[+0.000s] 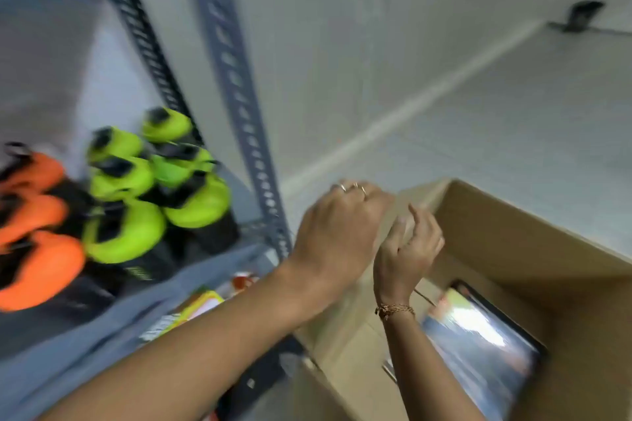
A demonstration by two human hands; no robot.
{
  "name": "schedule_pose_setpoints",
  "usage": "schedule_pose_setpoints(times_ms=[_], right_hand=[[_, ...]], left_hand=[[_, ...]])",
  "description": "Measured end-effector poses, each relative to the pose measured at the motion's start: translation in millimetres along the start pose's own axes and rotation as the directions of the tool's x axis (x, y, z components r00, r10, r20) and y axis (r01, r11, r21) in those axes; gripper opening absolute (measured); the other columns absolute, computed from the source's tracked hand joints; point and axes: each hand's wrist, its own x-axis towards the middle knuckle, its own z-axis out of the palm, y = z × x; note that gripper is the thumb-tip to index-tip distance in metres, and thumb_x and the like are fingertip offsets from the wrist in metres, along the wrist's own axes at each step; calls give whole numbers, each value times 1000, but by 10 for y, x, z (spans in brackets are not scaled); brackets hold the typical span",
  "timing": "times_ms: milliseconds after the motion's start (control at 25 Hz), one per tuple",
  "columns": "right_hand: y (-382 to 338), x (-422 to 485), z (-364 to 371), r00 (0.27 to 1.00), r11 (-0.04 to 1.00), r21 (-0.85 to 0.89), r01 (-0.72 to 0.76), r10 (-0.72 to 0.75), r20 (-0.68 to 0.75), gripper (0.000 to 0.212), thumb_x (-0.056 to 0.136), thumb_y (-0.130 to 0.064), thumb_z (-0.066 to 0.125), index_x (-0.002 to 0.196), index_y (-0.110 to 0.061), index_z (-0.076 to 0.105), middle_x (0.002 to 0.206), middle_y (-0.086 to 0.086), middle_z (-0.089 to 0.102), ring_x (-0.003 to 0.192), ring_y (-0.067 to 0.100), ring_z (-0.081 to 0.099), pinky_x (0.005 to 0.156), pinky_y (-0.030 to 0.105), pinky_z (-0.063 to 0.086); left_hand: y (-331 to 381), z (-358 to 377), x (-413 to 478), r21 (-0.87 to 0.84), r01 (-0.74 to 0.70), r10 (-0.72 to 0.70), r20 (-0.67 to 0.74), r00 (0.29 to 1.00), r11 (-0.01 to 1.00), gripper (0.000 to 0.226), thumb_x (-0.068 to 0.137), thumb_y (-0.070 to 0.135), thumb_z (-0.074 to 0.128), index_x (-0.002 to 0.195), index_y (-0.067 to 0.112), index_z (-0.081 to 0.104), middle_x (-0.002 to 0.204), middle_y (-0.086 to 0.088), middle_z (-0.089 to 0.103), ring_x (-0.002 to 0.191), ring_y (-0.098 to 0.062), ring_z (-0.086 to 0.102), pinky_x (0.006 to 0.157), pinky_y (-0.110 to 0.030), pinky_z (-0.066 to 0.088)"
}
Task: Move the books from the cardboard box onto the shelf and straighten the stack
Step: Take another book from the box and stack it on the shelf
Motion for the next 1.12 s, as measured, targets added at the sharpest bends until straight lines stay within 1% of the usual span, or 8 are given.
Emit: schedule_pose_setpoints(times_ms=[80,160,280,360,560,800,1000,1120], right_hand=[[1131,-25,-356,925,871,-337,-357,381,6,32,88,-8,51,118,0,58,125,23,58,118,40,48,101,32,28],[1937,-202,-756,729,555,-610,-565,682,-55,40,89,-11,52,127,0,50,134,24,52,123,40,45,105,39,32],[2669,-454,-1251,275,109,-681,-724,951,-140,58,89,-27,53,138,0,37,145,23,37,133,39,35,111,43,29],[2886,-560,-1390,137,-25,-667,-744,973,-188,65,89,-34,54,140,1,32,146,22,33,135,38,31,111,41,30],[3063,-608,-1467,242,4,-612,-791,921,-306,70,81,-35,69,131,2,36,136,21,40,127,38,38,103,43,38],[2927,-635,-1473,348,107,-478,-872,821,-452,46,83,-9,63,122,0,42,132,21,44,124,39,41,102,47,37],[2373,-472,-1414,528,391,-371,-842,738,-421,42,81,-3,61,121,-1,46,130,21,44,124,38,40,105,47,30],[1684,-314,-1329,705,692,-220,-688,564,-430,46,79,-5,68,118,6,48,124,27,47,118,39,45,100,38,33]], left_hand=[[191,1246,4,-121,197,-111,500,859,973,34,87,8,47,112,21,65,113,-8,69,104,-31,63,88,-39,54],[266,2285,-197,-76,279,-119,775,620,957,30,85,10,51,112,14,64,120,-14,65,111,-33,60,93,-39,51],[308,3360,-629,56,320,-182,907,380,946,33,87,11,49,118,5,58,127,-19,59,118,-34,55,98,-39,46],[281,3763,-932,133,387,-277,897,345,913,41,86,12,48,127,5,48,134,-18,51,124,-32,50,104,-38,42],[359,4076,-1164,227,510,-457,800,388,830,34,88,11,48,122,6,46,127,-17,55,117,-36,54,97,-43,46],[470,3824,-1058,298,405,-480,729,489,865,26,90,3,52,115,-2,57,122,-22,58,113,-38,56,92,-42,48],[413,3156,-767,167,415,-412,667,620,894,24,90,2,54,113,-1,60,121,-21,58,112,-37,56,90,-43,48],[405,2293,-654,-68,376,-307,453,837,924,25,86,4,59,111,3,59,112,-19,58,104,-37,57,85,-43,47]])
